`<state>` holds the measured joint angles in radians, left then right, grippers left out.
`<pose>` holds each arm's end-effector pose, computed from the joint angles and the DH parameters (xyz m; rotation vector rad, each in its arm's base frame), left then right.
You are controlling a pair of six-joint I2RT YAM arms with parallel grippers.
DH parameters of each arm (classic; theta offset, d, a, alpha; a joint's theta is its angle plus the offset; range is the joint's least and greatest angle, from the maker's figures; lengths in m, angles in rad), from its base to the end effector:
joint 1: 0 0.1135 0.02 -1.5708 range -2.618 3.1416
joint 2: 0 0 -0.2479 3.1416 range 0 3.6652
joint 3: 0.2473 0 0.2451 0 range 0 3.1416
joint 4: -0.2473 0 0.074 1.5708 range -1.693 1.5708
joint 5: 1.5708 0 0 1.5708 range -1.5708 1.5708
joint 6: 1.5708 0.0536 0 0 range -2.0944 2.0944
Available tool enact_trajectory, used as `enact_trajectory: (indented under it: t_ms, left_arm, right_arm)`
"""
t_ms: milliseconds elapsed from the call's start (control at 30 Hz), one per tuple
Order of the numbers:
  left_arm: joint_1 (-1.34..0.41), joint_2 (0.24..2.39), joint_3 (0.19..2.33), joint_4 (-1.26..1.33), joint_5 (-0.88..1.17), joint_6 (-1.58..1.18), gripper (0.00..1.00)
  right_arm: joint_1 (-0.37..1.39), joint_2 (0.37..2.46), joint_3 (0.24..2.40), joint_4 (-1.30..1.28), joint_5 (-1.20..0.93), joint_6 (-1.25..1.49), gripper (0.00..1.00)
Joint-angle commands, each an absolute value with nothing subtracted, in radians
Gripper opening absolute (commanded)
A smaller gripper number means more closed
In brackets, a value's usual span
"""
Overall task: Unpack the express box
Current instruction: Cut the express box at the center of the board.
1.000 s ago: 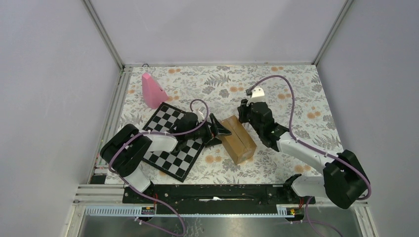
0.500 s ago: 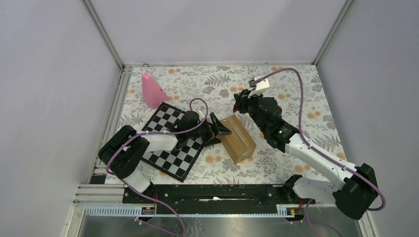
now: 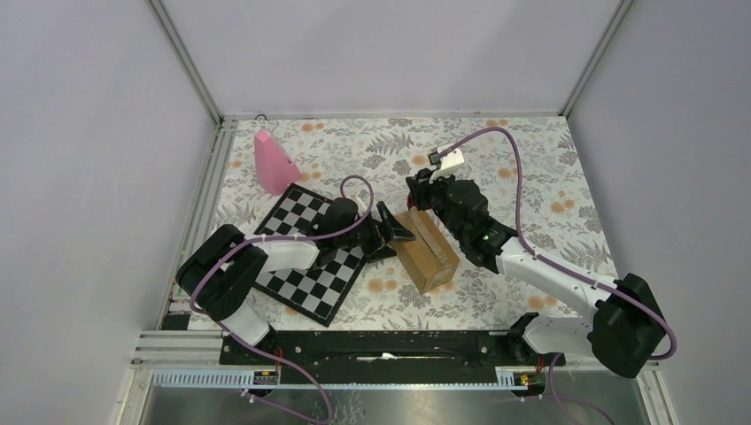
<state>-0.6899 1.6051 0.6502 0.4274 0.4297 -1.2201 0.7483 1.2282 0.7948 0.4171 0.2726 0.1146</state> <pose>0.2332 -0.2214 0.1402 -0.3469 2.4556 -1.4647 0.2320 0.1957 0.2996 -0.2917 1.5784 0.4563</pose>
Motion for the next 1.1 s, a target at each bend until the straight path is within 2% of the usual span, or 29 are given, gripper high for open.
enact_trajectory:
  t_ms: [0, 1067]
  left_arm:
    - [-0.684, 1.640, 0.648, 0.285, 0.315, -1.170, 0.99]
    - [-0.686, 1.639, 0.649, 0.288, 0.316, -1.173, 0.99]
  right_arm:
    - [0.758, 1.229, 0.783, 0.533, 0.267, 0.110, 0.00]
    - [0.776, 1.250, 0.734, 0.581, 0.316, 0.113, 0.00]
